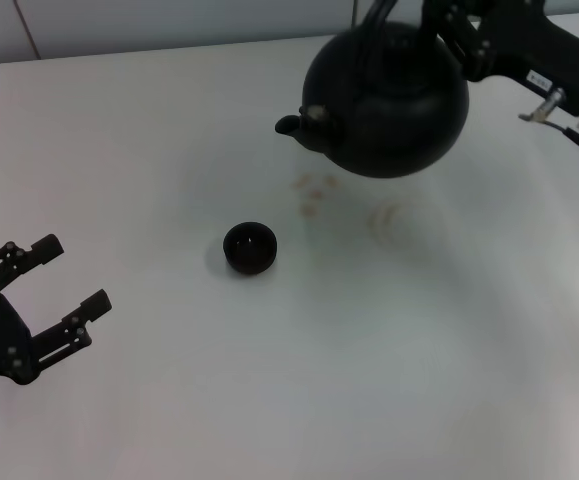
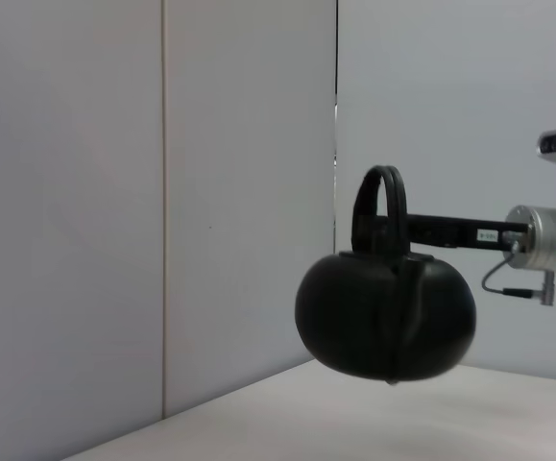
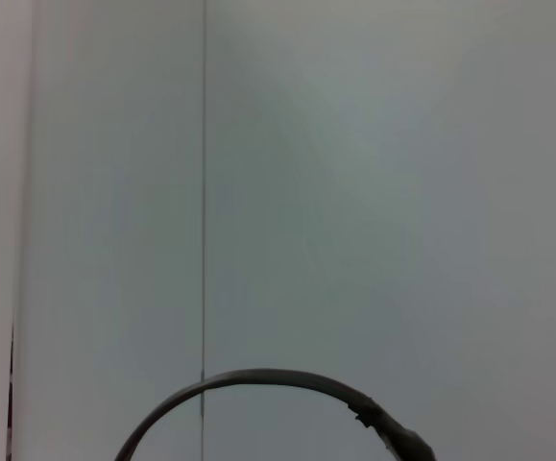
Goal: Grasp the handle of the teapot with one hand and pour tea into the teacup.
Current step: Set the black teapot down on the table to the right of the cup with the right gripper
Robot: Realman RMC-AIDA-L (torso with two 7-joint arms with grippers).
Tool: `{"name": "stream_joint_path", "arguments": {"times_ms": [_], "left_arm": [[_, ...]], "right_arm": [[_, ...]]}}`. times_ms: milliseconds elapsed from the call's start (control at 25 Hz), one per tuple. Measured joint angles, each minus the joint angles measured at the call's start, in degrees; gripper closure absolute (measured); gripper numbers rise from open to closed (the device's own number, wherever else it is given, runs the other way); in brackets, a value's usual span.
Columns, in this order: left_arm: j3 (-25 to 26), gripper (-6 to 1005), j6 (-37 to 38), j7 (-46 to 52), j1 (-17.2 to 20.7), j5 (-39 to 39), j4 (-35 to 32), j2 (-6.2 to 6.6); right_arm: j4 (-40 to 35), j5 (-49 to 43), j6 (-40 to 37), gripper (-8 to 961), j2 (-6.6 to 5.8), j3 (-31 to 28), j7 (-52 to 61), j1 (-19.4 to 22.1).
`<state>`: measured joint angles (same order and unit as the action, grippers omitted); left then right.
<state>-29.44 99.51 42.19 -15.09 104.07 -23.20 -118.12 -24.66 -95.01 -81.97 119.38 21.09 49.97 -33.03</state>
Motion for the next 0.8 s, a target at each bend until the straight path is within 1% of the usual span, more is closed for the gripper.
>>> {"name": "stream_joint_path", "arguments": {"times_ms": [80, 160, 200, 240, 560, 600, 800], "left_arm": [[0.00, 206, 0.04, 0.00, -0.05, -0.01, 0.00, 0.00], [-0.09, 206, 0.08, 0.00, -0.09, -0.01, 0.00, 0.00], [-0.21, 206, 0.09, 0.00, -0.10, -0.01, 0.00, -0.01], [-0.21, 206, 0.09, 0.00, -0.10, -0.01, 0.00, -0.01], [-0.30, 206, 0.29, 0.00, -0.05, -0.01, 0.00, -0.09], [-0.27, 206, 0.46, 0.00, 0.04, -0.01, 0.00, -0.09], [-0.15, 206, 0.79, 0.00, 0.23, -0.01, 0.00, -0.04]], "right_arm": [[0.19, 0.07, -0.20, 829, 0.01, -0.04, 0.01, 0.39], [0.54, 0.67, -0.75, 825, -0.03, -0.06, -0.07, 1.36], [0.69, 1.41, -1.29, 823, -0.03, -0.05, -0.31, 2.61], [0.69, 1.41, -1.29, 821, -0.03, -0.05, -0.31, 2.61], [2.44, 4.36, -2.08, 807, -0.03, -0.18, -3.12, 8.60], [2.95, 4.98, -2.12, 805, -0.04, -0.24, -4.41, 9.93], [5.27, 5.73, -1.72, 796, -0.11, -0.27, -7.40, 11.49]]}}
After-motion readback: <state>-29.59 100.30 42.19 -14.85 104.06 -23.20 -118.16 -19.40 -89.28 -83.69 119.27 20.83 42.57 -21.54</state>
